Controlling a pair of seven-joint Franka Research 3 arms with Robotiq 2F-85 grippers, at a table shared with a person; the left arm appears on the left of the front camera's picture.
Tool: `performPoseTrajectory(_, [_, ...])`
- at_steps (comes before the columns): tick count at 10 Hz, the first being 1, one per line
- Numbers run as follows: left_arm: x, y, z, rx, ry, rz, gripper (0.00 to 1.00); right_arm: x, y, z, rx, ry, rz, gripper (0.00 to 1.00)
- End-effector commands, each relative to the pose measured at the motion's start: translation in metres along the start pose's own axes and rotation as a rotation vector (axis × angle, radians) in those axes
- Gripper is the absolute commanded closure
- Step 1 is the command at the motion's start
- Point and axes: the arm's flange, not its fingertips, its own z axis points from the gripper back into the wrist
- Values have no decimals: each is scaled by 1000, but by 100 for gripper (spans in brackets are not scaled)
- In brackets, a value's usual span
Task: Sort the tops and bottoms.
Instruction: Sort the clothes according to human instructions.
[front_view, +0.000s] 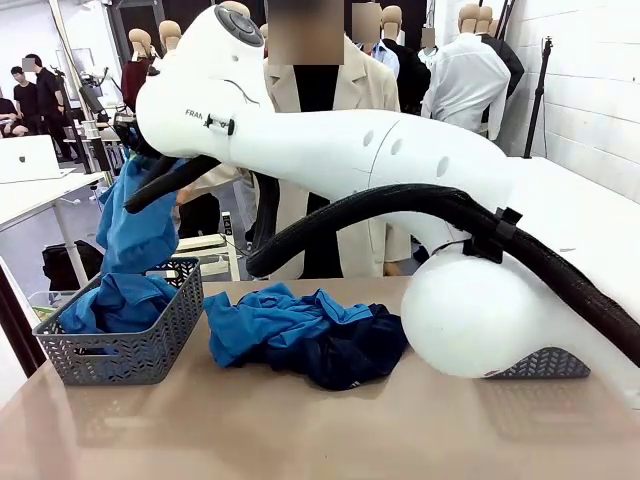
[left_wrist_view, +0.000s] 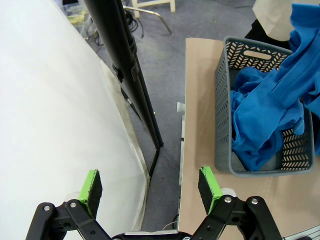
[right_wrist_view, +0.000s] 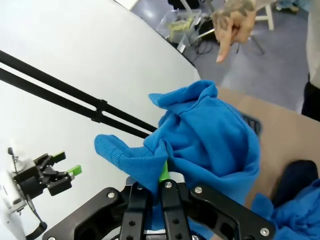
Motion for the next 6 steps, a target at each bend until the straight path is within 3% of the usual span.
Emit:
performPoseTrajectory(1, [0,2,0,8,8,-17,0,10,8,18,19,-19,1,100])
performPoseTrajectory(6, [0,2,0,8,8,-17,0,10,8,18,19,-19,1,100])
